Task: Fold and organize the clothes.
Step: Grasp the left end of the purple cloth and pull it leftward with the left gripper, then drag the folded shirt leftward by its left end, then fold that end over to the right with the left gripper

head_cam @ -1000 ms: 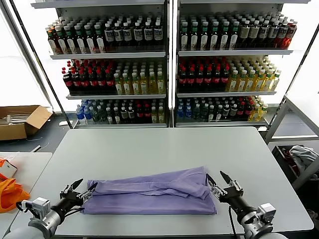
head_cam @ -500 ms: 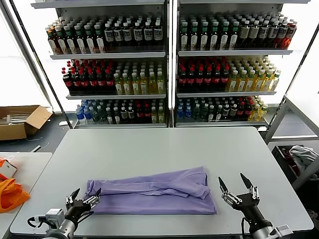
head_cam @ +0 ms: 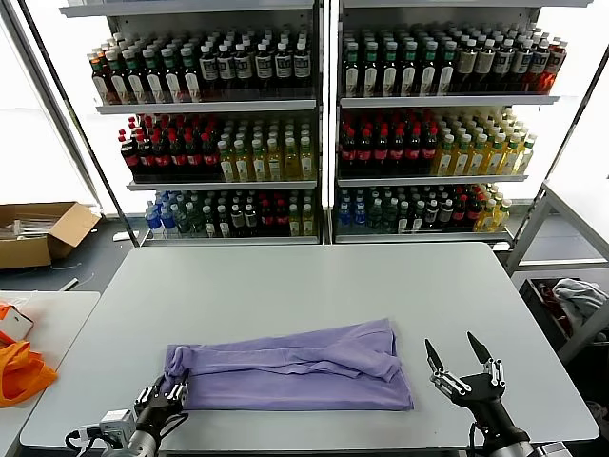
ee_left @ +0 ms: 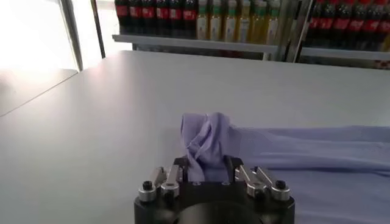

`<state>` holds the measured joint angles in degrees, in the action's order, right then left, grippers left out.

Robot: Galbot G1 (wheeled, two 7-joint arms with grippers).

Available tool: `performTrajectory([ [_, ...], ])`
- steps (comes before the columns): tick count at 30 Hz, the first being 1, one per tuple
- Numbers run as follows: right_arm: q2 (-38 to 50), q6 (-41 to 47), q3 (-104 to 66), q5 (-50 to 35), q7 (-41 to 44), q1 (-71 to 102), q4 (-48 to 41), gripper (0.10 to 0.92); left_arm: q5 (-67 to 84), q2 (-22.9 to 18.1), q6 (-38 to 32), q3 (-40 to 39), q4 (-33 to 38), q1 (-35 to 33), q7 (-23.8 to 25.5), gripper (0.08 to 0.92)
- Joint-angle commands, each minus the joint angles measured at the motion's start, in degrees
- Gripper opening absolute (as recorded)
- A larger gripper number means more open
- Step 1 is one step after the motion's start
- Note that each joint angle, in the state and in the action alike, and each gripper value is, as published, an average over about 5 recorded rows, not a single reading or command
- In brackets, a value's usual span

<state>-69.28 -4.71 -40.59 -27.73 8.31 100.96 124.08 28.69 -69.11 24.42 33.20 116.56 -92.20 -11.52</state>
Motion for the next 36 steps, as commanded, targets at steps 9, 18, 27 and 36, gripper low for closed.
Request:
performTrajectory([
  [9,0.6,-0.4,-0.9,-1.8,0.2,0.6,0.7,0.823,-1.5,6.1,-3.6,8.6,-2.2,-0.8,6.0,0.146],
  [18,0.6,-0.4,-0.1,-2.3,0.0,0.1,0.9,0.823,1.2,20.4,-4.6,34.0,-13.1,0.2,17.1,0.089],
  [27,0.3,-0.6,-0.2,-2.3,-0.1,1.5,2.0,0.823,1.3,19.6,-3.0,30.2,-2.1,1.8,17.1,0.089],
  [36,-0.1,-0.9,-1.0,-2.2,0.0,2.9,2.2,0.823,-4.7,13.1,0.6,1.8,12.1,4.2,12.5,0.089],
])
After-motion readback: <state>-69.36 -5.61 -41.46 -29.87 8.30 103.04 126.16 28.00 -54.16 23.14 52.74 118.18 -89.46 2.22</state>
